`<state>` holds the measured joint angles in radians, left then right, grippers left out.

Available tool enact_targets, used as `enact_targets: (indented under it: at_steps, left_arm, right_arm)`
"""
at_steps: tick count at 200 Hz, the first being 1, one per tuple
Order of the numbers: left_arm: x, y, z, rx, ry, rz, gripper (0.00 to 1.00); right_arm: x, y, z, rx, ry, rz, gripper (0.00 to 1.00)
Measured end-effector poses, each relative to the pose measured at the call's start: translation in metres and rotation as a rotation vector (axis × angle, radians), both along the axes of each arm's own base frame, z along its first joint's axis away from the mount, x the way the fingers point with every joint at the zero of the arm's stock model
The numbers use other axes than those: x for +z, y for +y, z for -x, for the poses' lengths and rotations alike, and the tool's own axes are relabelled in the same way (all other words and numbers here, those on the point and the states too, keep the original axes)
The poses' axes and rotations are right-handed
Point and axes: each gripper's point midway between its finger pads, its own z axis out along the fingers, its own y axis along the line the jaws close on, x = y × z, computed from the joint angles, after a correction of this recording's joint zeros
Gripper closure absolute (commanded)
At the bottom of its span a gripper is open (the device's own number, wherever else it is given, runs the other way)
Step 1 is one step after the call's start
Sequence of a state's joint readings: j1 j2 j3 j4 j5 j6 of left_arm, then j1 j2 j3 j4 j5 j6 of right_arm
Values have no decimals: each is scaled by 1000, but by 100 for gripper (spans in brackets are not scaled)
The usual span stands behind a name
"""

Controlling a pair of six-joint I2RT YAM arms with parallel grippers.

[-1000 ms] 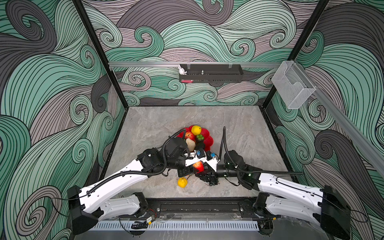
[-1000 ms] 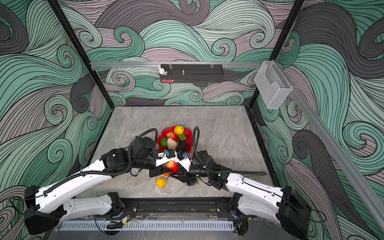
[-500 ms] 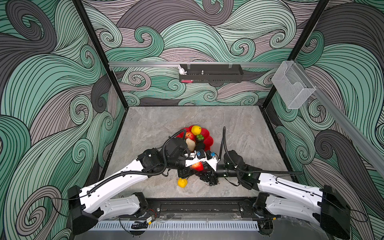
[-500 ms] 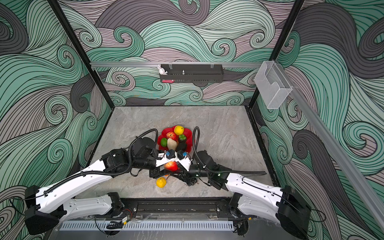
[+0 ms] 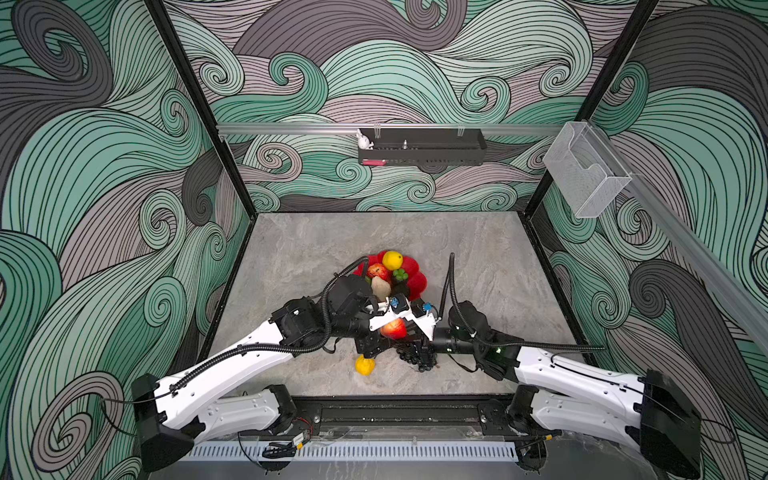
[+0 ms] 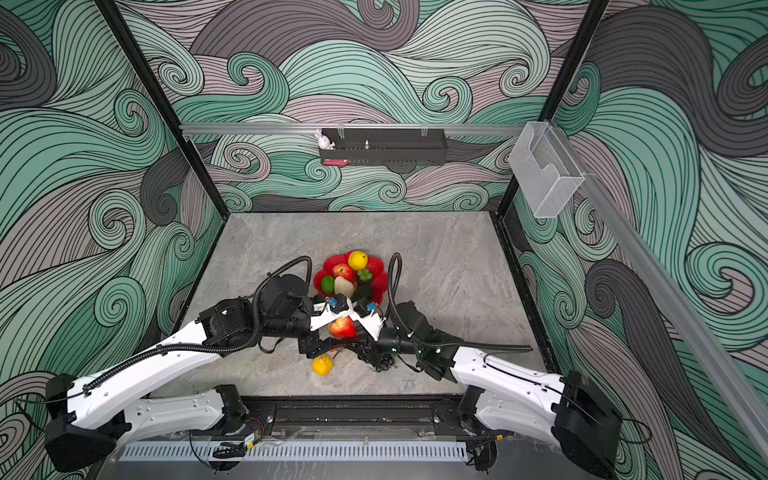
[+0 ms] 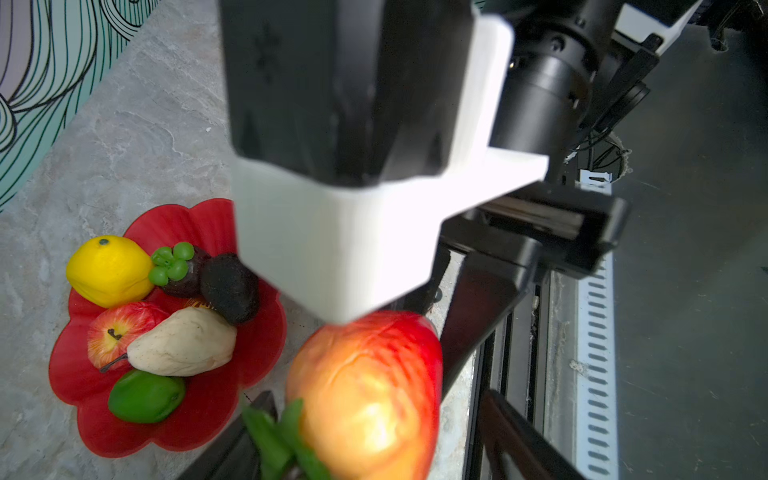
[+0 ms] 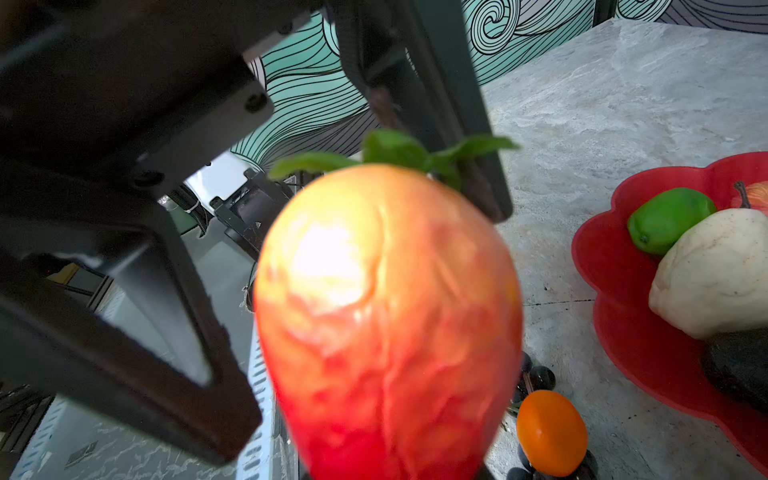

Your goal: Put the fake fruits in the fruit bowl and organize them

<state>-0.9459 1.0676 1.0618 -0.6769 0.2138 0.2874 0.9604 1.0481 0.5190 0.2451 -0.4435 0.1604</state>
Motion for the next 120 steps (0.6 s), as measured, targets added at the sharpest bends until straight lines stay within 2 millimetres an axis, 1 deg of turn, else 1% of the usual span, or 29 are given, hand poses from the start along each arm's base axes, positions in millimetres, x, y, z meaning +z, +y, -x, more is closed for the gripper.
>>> enact_targets:
  at_steps: [17, 47, 65, 84, 120]
  left_arm:
    - [0, 0, -1, 8, 1, 0, 27]
    - [0, 2, -3, 27, -2, -4, 22]
    - [0, 2, -4, 37, 1, -1, 22]
    - [1, 3, -5, 43, 2, 4, 27]
    - [0, 2, -4, 40, 10, 4, 42]
  right_arm:
    - [-1, 0, 0, -3, 0, 1, 87]
    - [-4, -1, -2, -17, -5, 4, 87]
    - [-7, -2, -3, -23, -7, 7, 87]
    - [-10, -3, -3, -26, -7, 13, 86]
    - [-9, -3, -3, -24, -11, 9, 83]
